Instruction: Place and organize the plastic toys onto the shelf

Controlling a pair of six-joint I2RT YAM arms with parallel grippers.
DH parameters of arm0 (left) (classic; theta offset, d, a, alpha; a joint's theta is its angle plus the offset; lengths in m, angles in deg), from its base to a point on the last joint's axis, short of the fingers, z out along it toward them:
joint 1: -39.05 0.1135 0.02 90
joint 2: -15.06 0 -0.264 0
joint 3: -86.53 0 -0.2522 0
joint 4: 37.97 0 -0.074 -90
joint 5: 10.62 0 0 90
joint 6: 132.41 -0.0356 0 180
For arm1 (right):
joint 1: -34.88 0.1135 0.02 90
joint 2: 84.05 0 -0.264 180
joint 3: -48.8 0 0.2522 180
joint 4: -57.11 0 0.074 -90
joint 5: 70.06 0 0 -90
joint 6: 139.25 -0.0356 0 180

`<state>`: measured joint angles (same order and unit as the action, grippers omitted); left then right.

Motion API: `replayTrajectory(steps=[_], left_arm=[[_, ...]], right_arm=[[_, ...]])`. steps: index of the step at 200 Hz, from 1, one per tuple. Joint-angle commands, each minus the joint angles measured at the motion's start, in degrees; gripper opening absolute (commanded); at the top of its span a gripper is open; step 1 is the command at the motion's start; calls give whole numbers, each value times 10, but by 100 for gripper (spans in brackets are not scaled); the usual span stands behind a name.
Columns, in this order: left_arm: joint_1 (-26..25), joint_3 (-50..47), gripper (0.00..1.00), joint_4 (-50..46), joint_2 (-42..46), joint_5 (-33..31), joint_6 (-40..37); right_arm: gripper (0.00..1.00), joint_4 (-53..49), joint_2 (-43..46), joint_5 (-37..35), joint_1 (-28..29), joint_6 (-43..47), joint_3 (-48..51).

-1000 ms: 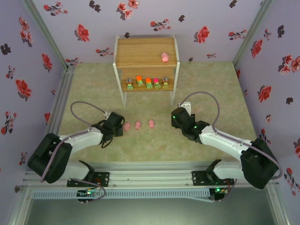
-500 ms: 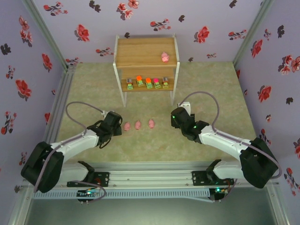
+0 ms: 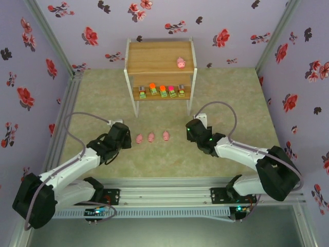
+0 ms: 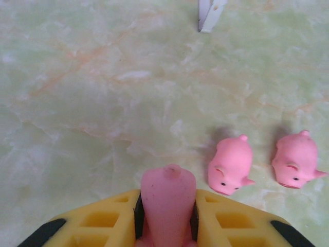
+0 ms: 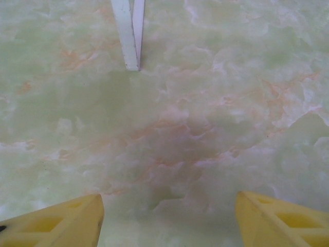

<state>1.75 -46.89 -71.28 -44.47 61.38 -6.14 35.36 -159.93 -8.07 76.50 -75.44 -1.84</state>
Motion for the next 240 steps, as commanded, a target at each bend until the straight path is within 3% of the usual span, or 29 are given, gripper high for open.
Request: replayTrajectory(steps=[1, 76, 140, 182, 240], left_arm=[[-15, 46, 31, -45, 17, -19, -22], [-68, 168, 31, -123, 13, -57, -43], [-105, 298, 31, -191, -34, -83, -50], [-111, 387, 31, -231, -83, -87, -58], [-110, 571, 31, -282, -192, -88, -87]], right_arm=[[57, -40, 6, -3, 5, -14, -42], [57, -103, -13, -3, 8, -22, -120], [57, -64, -20, 3, 5, 17, -117], [57, -12, -34, 44, -19, 37, -116], [57, 32, -27, 83, -34, 23, -92]])
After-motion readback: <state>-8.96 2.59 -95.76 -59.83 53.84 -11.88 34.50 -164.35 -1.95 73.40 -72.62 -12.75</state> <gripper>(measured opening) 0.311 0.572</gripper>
